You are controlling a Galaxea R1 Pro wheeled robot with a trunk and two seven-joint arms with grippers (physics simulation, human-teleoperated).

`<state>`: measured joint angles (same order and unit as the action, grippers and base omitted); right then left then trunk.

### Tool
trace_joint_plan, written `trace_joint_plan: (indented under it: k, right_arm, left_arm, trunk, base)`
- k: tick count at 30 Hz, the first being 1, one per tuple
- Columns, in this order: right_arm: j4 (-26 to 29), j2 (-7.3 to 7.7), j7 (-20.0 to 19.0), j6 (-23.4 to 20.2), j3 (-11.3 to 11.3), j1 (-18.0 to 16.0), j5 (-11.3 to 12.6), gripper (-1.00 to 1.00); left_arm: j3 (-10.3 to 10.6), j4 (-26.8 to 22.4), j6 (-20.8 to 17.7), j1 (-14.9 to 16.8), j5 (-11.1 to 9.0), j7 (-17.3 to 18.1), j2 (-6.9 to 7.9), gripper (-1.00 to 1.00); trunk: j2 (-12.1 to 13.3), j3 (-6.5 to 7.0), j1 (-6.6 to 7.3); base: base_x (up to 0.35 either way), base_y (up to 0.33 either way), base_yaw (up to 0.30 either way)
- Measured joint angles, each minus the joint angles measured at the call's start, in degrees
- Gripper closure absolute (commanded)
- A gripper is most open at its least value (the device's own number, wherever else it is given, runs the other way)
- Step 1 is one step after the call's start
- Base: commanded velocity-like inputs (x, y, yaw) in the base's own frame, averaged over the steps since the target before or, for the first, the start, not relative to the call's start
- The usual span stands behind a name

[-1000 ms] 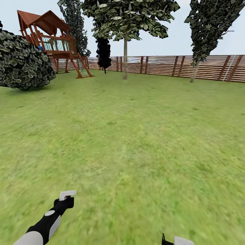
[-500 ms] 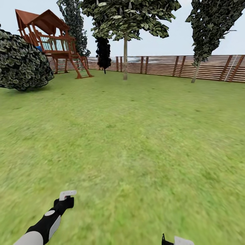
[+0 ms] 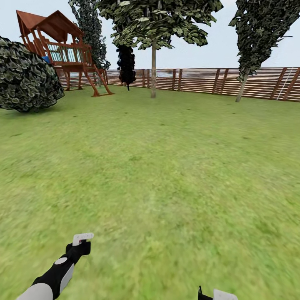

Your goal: In the garden, pick up the pesticide atomizer on the floor and spray pesticide onto both trees until each tree trunk is fully covered.

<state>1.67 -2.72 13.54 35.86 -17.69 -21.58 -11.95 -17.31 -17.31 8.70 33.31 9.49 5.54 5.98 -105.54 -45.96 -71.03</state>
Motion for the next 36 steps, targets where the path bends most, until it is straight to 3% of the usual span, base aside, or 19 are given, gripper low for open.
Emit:
trace_joint_plan:
  k: [36]
  right_arm:
    - [0.0,0.0,0.0,0.0,0.02,0.04,0.0,-1.0]
  left_arm:
    - [0.0,0.0,-0.09,0.0,0.0,0.0,0.0,1.0]
  trunk:
    - [0.0,0.0,0.0]
  base:
    - [0.34,0.0,0.0]
